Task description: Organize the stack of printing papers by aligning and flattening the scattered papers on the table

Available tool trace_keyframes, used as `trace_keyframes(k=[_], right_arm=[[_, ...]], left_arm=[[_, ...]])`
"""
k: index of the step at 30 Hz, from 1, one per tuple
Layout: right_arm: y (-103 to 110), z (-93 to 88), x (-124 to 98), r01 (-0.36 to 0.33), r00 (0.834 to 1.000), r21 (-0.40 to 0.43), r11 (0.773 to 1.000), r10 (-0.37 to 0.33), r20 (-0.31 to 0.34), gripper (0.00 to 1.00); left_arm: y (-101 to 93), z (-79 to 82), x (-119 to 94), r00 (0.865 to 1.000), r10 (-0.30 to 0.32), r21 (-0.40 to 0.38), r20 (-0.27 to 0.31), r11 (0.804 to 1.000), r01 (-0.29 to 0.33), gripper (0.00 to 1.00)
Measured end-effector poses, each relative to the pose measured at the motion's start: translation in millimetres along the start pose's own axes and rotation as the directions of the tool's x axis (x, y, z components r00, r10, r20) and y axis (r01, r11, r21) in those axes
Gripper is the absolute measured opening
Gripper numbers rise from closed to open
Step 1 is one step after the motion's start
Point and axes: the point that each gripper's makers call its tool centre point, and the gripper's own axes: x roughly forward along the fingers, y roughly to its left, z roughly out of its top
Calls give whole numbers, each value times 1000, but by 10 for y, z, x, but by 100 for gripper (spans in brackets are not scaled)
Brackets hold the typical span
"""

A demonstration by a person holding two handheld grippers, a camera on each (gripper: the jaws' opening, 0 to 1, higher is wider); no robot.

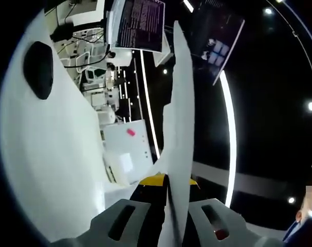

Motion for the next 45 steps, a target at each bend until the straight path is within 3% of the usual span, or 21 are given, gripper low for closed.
trace_keyframes(k=[9,31,39,45], right_arm=[[229,268,-71,-79,996,19,997,78,51,0],[861,511,-124,-198,979,-31,980,199,46,0],[1162,609,-159,-278,959,-58,959,280,35,0],[1542,651,-238,-384,923,-107,917,385,-10,0]], left_arm=[[-2,-16,7,1000,-2,0,-3,1000,2,6],[5,-4,-7,1000,-5,-6,-2,1000,5,6],[6,-16,-7,1000,-4,-8,-2,1000,4,6],[13,-19,-4,1000,-3,-10,-3,1000,3,6]])
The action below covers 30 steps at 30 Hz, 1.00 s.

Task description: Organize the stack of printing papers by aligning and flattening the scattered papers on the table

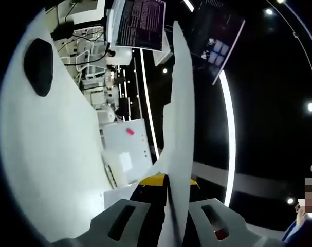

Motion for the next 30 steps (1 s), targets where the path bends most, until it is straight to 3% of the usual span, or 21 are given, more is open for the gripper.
trace_keyframes(k=[7,13,17,19,30], right_arm=[[494,35,88,-128,991,-73,989,124,-57,0],[752,74,88,-200,977,-117,973,189,-94,0],[900,61,70,-273,958,-120,954,259,-124,0],[1039,21,45,-346,933,-141,928,324,-157,0],[1196,-25,-9,-412,906,-164,896,383,-180,0]], left_arm=[[12,-13,-6,1000,2,1,-5,1000,-2,6],[-1,5,-20,1000,2,4,4,1000,-2,6],[-5,1,-18,1000,1,9,3,1000,-1,6],[-1,-8,-8,1000,2,-2,4,1000,-2,6],[-76,-10,32,1000,-18,3,0,1000,18,6]])
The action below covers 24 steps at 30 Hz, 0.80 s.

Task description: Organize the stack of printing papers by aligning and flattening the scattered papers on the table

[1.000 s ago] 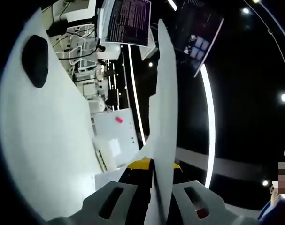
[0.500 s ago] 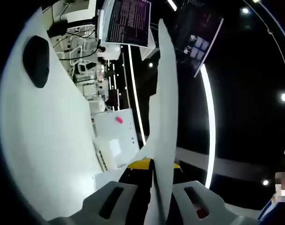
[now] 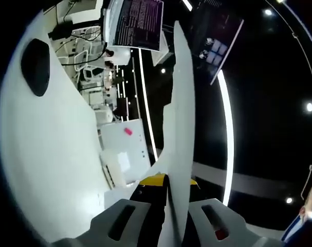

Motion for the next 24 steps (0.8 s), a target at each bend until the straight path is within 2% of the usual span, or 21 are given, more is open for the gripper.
trace_keyframes(k=[12,24], right_arm=[[182,27,11,-56,997,-107,993,49,-60,0],[205,-11,11,-67,994,-138,988,54,-93,0]], left_arm=[[40,16,-12,1000,7,-4,6,1000,-7,6],[3,18,-5,1000,5,-5,0,1000,-5,6]])
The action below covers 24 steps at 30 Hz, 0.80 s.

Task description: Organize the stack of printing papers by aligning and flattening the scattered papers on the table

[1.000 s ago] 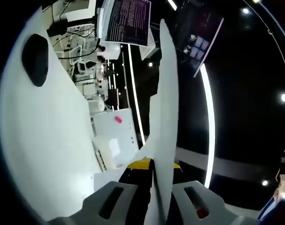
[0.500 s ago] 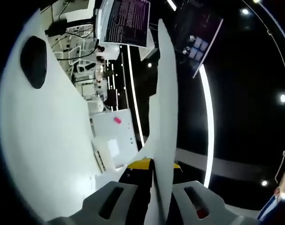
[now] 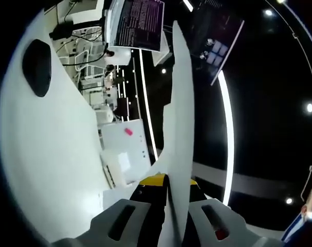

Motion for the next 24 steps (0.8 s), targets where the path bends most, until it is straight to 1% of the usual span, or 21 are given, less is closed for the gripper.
trace_keyframes(k=[5,13,15,17,18,24], right_arm=[[-45,-23,-18,21,1000,-13,1000,-21,-14,0],[-49,-106,-1,30,999,-22,999,-31,-44,0],[-2,-70,16,6,999,-21,1000,-7,-34,0],[95,-3,37,-44,999,-21,999,44,-15,0],[117,22,46,-53,999,-28,998,53,-10,0],[256,100,64,-136,991,-44,990,136,-4,0]], left_arm=[[-9,-2,1,1000,-3,1,0,1000,3,6],[5,-20,-11,1000,-1,0,-4,1000,1,6],[3,-28,-13,1000,-2,-2,-6,1000,2,6],[6,-40,-14,1000,-1,-6,-12,1000,1,6],[6,-47,-14,1000,-1,-10,-16,1000,1,6],[-1,-62,-12,1000,-3,-16,-21,1000,3,6]])
